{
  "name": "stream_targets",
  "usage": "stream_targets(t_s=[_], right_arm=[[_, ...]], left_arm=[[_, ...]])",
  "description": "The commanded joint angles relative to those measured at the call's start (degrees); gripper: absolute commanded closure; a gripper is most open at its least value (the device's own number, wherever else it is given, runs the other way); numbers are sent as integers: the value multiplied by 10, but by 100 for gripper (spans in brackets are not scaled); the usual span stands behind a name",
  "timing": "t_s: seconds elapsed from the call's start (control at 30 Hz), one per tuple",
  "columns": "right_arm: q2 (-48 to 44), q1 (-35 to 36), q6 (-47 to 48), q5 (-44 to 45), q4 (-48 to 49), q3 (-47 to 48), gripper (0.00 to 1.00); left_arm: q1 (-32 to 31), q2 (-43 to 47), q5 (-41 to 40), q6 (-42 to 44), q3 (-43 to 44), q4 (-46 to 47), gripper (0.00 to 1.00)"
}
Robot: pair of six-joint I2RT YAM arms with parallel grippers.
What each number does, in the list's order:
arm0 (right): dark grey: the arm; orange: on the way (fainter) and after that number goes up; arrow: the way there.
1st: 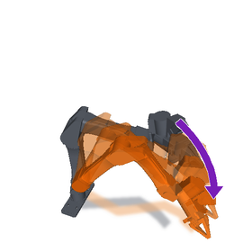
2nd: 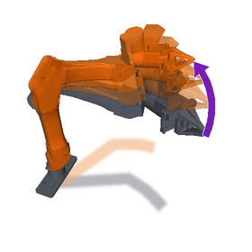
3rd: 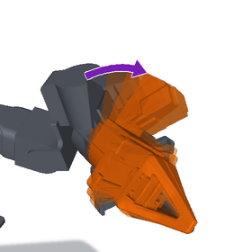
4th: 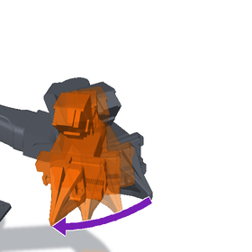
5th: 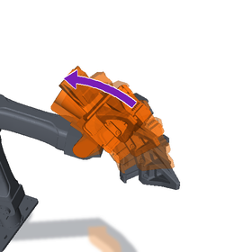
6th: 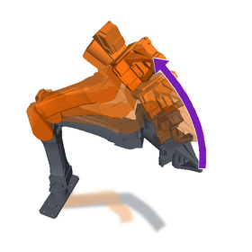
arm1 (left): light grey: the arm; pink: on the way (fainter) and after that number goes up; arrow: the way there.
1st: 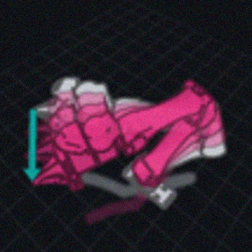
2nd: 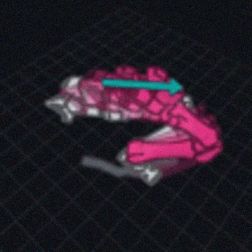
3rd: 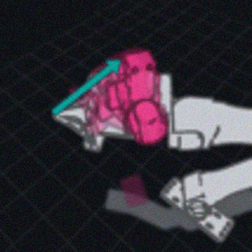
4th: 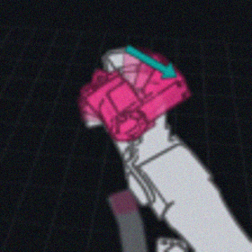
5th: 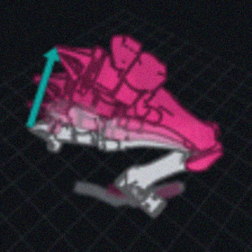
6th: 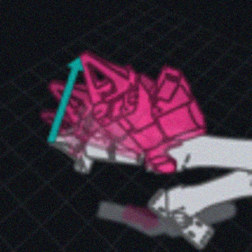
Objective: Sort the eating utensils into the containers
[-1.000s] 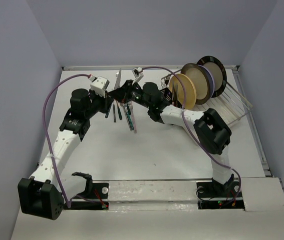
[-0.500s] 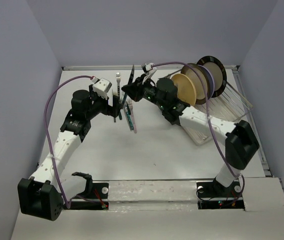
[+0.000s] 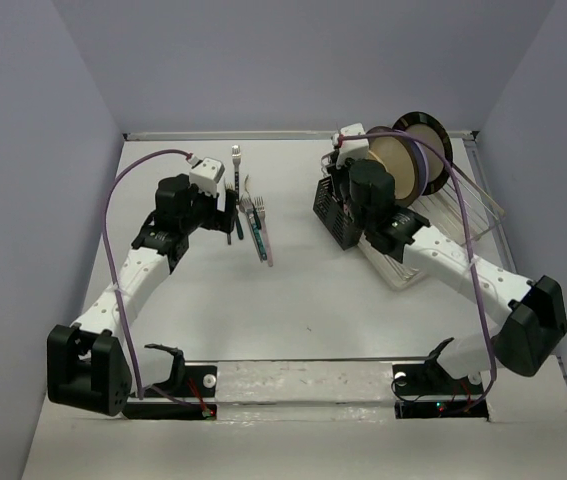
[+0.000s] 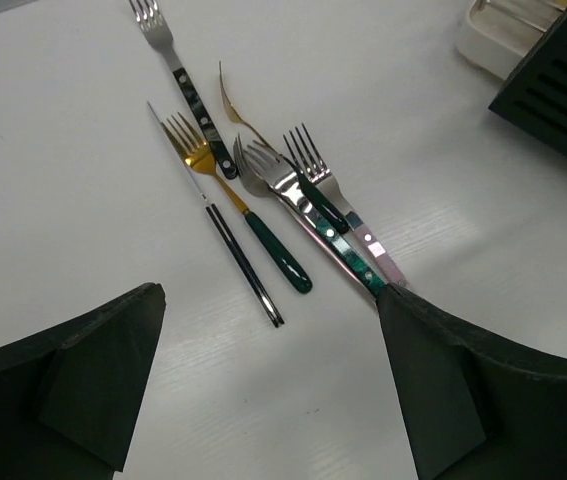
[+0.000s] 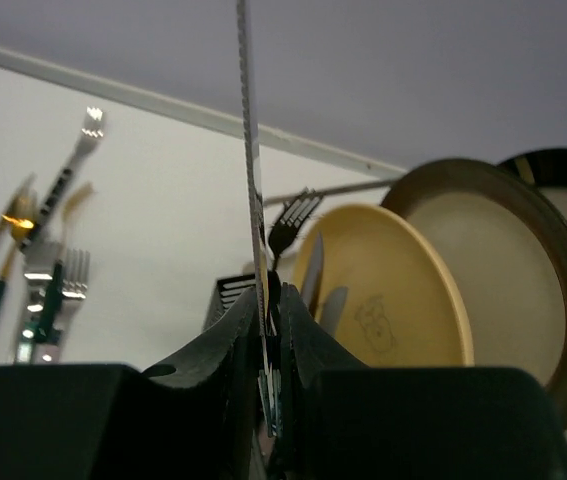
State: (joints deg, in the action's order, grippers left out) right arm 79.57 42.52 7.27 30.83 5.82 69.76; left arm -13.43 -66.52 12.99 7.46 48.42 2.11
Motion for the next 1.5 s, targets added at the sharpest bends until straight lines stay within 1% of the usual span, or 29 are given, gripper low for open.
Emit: stream_targets(t_s=[0.0,0.3,0.53,0.67,0.7,0.77,0.8,0.83,0.87,0.93,0.97,1.03,1.13,1.17,1.23,1.27,1.4,1.47], right_arm=[[4,-28,21,41,-16,-17,100],[24,-60,13,11,6,-34,100],[34,-66,-41,-23,8,-65,100],[26,-66,-71,-48,-16,-77,100],[27,-66,-92,-49,-21,-77,100],[33,-66,-104,-50,-39,-79,99],[35,-66,-108,-49,-44,-79,93],[37,-66,-111,-48,-55,-79,84],[37,-66,-116,-47,-57,-80,68],[35,-66,-125,-44,-56,-81,55],[28,-66,-125,-40,-74,-81,46],[17,-66,-127,-34,-78,-81,42],[-5,-66,-123,-24,-80,-81,40],[-11,-66,-119,-22,-81,-81,39],[-27,-66,-117,-21,-83,-81,39],[-33,-66,-115,-24,-85,-81,39],[-49,-66,-112,-39,-88,-85,39],[-52,-66,-112,-40,-88,-88,39]], left_arm=[[0,-13,-21,11,10,-3,1],[0,-21,-33,19,1,0,1],[0,-55,-55,21,4,-4,1],[0,-63,-61,23,5,-4,1],[0,-63,-62,23,5,-4,1],[0,-69,-61,23,7,-4,1],[0,-70,-61,23,7,-4,1],[0,-73,-61,23,9,-4,1],[0,-76,-61,23,9,-4,1],[0,-84,-61,22,10,-4,1],[0,-88,-61,22,11,-4,3],[0,-104,-61,21,14,-5,6],[-1,-123,-63,21,21,-9,16],[-1,-139,-64,19,26,-9,22],[-1,-167,-67,18,38,-9,29],[-1,-178,-68,15,43,-11,35],[-2,-243,-74,8,73,-16,40],[-2,-283,-86,5,102,-20,40]])
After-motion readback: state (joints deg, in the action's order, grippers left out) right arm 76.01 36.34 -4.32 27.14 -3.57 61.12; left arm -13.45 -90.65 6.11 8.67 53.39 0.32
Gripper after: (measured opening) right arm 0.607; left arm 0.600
